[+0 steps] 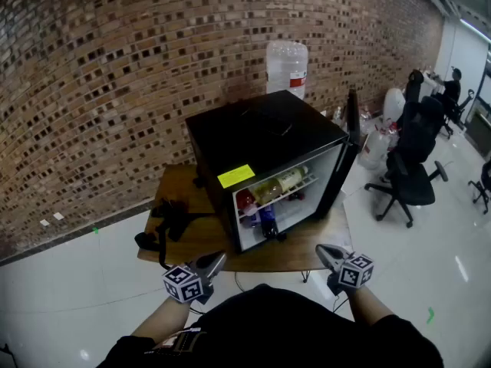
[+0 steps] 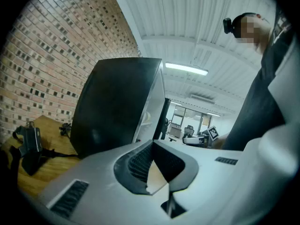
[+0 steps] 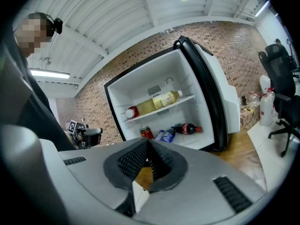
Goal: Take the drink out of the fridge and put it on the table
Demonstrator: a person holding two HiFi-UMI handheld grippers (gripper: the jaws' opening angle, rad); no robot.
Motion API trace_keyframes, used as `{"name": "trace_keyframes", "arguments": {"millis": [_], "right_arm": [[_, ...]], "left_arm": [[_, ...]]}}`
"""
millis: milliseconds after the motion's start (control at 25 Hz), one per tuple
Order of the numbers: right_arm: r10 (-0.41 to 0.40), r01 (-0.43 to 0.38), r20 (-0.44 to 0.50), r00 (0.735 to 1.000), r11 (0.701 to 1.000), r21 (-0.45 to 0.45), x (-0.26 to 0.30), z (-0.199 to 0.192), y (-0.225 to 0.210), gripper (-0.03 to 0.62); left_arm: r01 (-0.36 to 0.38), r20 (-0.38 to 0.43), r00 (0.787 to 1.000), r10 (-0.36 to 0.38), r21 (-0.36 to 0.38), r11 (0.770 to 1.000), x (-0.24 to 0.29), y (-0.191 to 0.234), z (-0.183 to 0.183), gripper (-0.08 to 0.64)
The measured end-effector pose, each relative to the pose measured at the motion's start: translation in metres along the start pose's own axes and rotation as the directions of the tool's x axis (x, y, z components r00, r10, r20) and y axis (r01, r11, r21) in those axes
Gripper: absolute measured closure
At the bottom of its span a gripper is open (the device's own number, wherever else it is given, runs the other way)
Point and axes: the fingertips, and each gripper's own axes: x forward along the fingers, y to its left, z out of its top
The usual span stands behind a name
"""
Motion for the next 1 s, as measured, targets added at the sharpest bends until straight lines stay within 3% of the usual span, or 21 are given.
{"name": "trace_keyframes", "arguments": {"millis": [240,400,600,720,800,920,1000], "right_arm": [[-0.002,-0.002,-0.03,1.0,0.994,-0.106,0.003,0.005,0.001,0.581],[0.011,-0.021,-0.058,0.998,0.985,-0.171,-0.002,0.008,-0.004,0.581],[0.052,-0.063,-0.069,0.996,0.983,-0.17,-0.022,0.016,-0.017,0.581],[0.067,-0.078,-0.073,0.995,0.985,-0.154,-0.038,0.018,-0.034,0.581],[0.074,-0.084,-0.073,0.995,0.986,-0.142,-0.049,0.018,-0.046,0.581],[0.088,-0.098,-0.075,0.993,0.985,-0.139,-0.064,0.015,-0.063,0.581],[0.099,-0.108,-0.075,0.992,0.986,-0.128,-0.074,0.014,-0.074,0.581]], "left_arm": [[0.024,0.009,1.0,-0.025,0.048,0.999,0.024,-0.015,0.021,0.56],[0.034,-0.026,0.999,-0.031,0.139,0.99,0.054,-0.037,0.03,0.56],[0.045,-0.096,0.995,-0.022,0.244,0.969,0.103,-0.063,0.043,0.56],[0.044,-0.171,0.985,0.017,0.342,0.939,0.14,-0.076,0.049,0.56],[0.046,-0.227,0.973,0.048,0.393,0.918,0.166,-0.082,0.053,0.403],[0.03,-0.293,0.947,0.133,0.492,0.87,0.207,-0.083,0.062,0.331],[0.013,-0.346,0.914,0.214,0.551,0.835,0.236,-0.077,0.065,0.305]]}}
